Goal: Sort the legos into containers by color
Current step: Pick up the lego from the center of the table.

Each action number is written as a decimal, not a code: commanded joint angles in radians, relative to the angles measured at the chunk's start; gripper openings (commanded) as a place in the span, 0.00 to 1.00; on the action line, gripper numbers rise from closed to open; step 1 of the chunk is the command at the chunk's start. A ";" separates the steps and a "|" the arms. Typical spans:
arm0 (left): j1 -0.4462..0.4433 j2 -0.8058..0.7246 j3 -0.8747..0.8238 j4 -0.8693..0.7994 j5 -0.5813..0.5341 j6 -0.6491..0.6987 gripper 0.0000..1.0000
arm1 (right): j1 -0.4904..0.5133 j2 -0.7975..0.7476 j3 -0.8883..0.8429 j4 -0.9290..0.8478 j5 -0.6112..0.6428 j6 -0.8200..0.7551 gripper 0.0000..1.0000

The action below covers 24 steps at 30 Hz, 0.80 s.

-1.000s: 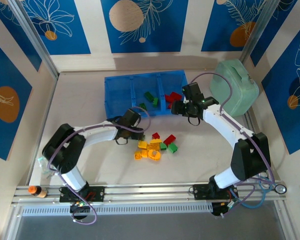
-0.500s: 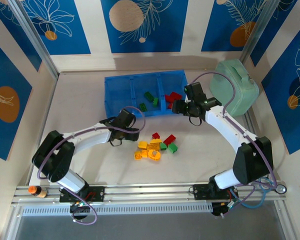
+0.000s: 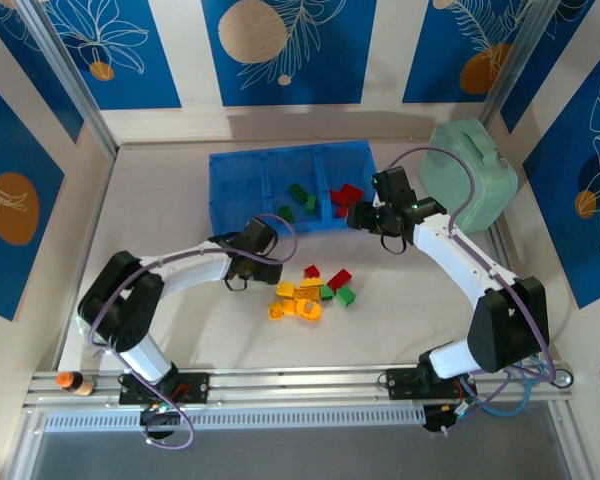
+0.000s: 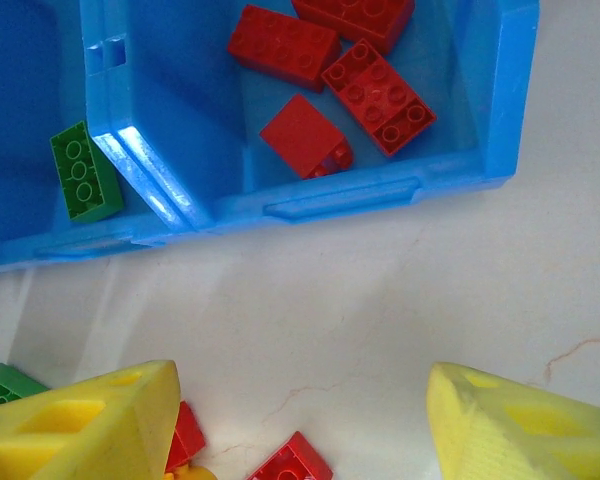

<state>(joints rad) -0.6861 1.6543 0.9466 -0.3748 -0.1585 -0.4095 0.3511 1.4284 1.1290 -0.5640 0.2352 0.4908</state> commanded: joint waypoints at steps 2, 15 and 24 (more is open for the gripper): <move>-0.012 0.040 0.035 -0.015 0.017 0.021 0.84 | -0.009 -0.029 -0.018 0.004 -0.019 0.008 0.66; -0.014 0.074 0.068 -0.042 0.017 0.024 0.64 | -0.029 -0.039 -0.055 0.026 -0.030 0.011 0.65; -0.015 0.021 0.193 -0.089 0.016 0.065 0.51 | -0.049 -0.080 -0.114 0.044 -0.042 0.023 0.65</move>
<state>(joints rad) -0.6926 1.7176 1.0794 -0.4316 -0.1467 -0.3782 0.3092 1.3762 1.0443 -0.5304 0.2249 0.4976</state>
